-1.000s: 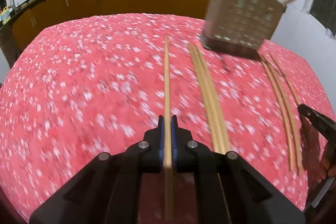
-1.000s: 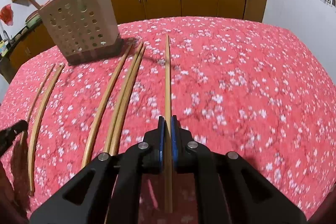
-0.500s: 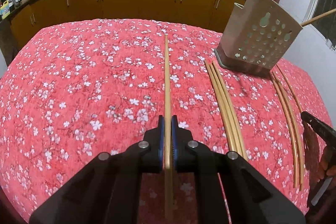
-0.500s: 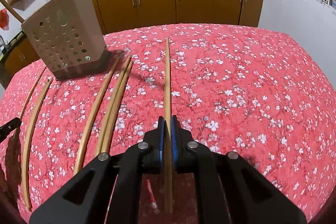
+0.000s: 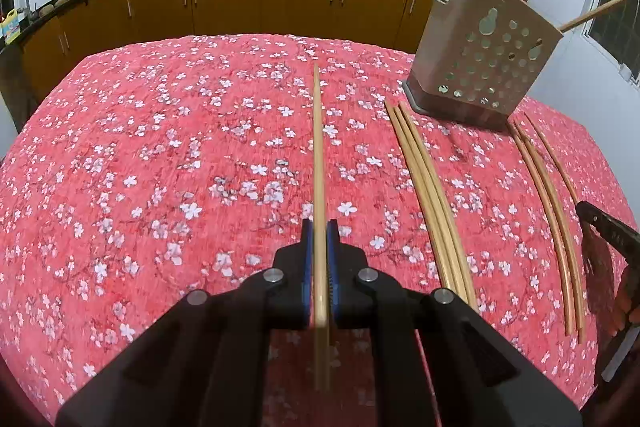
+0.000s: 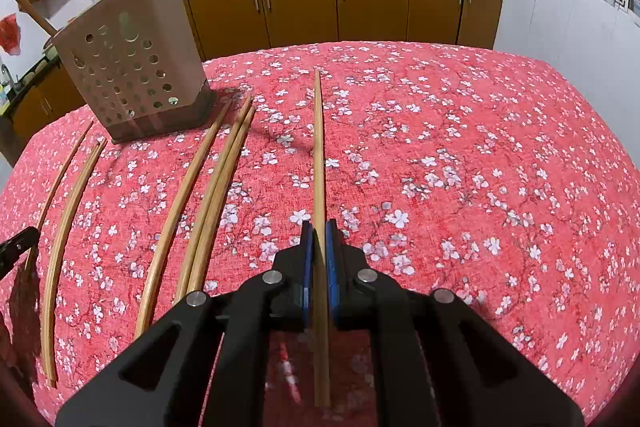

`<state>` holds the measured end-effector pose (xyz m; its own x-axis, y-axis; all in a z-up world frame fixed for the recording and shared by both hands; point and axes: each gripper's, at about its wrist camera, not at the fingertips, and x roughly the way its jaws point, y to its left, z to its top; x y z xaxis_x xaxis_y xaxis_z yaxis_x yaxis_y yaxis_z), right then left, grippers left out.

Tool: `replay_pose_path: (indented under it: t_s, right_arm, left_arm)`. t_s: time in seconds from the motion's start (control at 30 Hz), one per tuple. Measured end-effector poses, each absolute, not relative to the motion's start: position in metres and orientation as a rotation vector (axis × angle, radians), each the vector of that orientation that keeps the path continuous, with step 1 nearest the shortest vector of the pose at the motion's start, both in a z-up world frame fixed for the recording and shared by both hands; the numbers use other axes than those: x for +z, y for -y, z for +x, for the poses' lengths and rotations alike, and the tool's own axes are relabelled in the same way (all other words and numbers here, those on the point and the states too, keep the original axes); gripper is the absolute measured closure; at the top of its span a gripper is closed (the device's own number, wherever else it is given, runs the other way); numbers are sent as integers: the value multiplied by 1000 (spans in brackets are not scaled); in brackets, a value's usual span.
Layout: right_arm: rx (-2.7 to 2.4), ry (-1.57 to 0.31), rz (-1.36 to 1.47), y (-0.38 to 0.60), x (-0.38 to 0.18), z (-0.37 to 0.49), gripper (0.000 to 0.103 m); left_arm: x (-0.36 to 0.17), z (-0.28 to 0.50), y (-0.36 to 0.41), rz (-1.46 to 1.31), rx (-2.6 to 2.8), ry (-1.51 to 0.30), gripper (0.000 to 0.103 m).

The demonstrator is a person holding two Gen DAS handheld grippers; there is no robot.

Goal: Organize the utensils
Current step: 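Lift the chopstick with the left tool while the right tool lifts its chopstick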

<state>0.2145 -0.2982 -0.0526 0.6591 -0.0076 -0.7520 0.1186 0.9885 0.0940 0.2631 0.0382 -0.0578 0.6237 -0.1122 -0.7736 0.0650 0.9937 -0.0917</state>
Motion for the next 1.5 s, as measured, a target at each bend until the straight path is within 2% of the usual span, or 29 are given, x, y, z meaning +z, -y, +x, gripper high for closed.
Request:
replay_pose_path:
  t_s: [0.23, 0.43, 1.13, 1.5]
  right_arm:
    - [-66, -842, 145, 301, -49, 211, 96]
    - [-51, -773, 165, 309, -24, 195, 96]
    - [-76, -589, 181, 321, 31, 174, 96]
    - [-79, -577, 178, 321, 35, 175, 96]
  left_arm:
    - [-56, 262, -33, 0, -91, -899, 95]
    - [-40, 257, -44, -27, -82, -883, 95]
    - [36, 236, -59, -85, -89, -680, 95]
    - [42, 238, -56, -81, -110, -675, 95]
